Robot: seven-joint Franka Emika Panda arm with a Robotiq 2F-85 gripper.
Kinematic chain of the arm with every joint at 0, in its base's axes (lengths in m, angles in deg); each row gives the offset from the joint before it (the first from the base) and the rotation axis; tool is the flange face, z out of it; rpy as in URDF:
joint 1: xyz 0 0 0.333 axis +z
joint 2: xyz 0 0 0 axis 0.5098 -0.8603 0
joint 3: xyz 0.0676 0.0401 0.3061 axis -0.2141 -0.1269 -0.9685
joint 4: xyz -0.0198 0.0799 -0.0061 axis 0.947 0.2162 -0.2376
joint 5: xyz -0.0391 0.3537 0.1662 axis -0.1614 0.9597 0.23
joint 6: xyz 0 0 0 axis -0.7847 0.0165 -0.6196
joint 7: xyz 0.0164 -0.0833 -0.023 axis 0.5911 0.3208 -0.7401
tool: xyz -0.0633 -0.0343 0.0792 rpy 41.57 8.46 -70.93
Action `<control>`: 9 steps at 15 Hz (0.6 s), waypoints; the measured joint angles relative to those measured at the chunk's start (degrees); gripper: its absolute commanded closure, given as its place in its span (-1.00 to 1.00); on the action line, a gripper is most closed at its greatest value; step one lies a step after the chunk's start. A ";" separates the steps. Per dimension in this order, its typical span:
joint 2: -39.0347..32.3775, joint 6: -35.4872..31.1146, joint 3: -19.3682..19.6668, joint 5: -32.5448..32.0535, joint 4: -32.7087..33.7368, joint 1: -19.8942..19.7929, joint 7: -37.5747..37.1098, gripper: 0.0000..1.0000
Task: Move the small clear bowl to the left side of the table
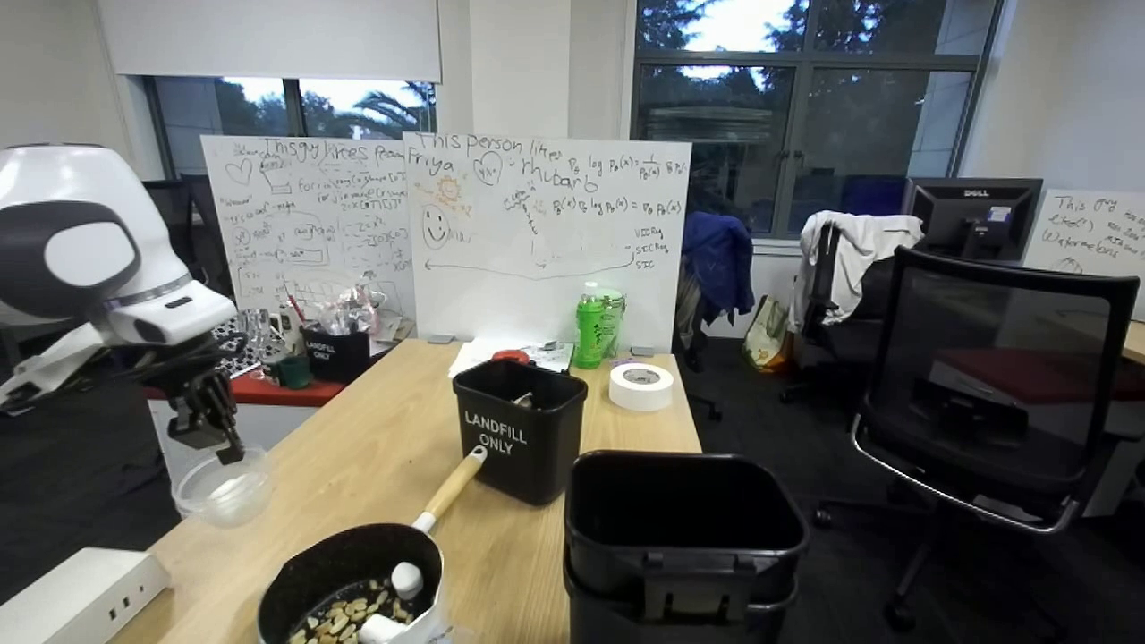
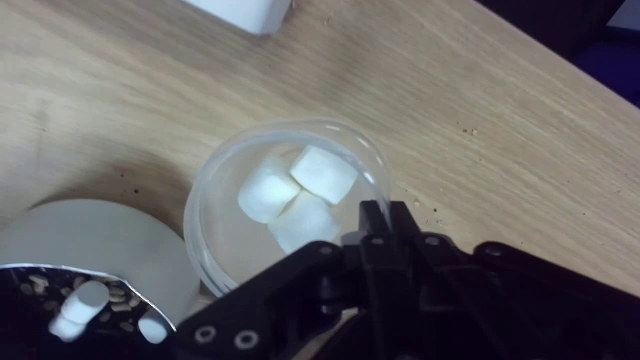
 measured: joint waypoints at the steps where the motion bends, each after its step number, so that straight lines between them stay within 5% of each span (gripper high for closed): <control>1: -1.56 -0.02 1.12 -1.89 1.90 0.47 0.02 0.96; 9: -13.48 0.40 4.13 -5.02 14.27 1.91 2.96 0.96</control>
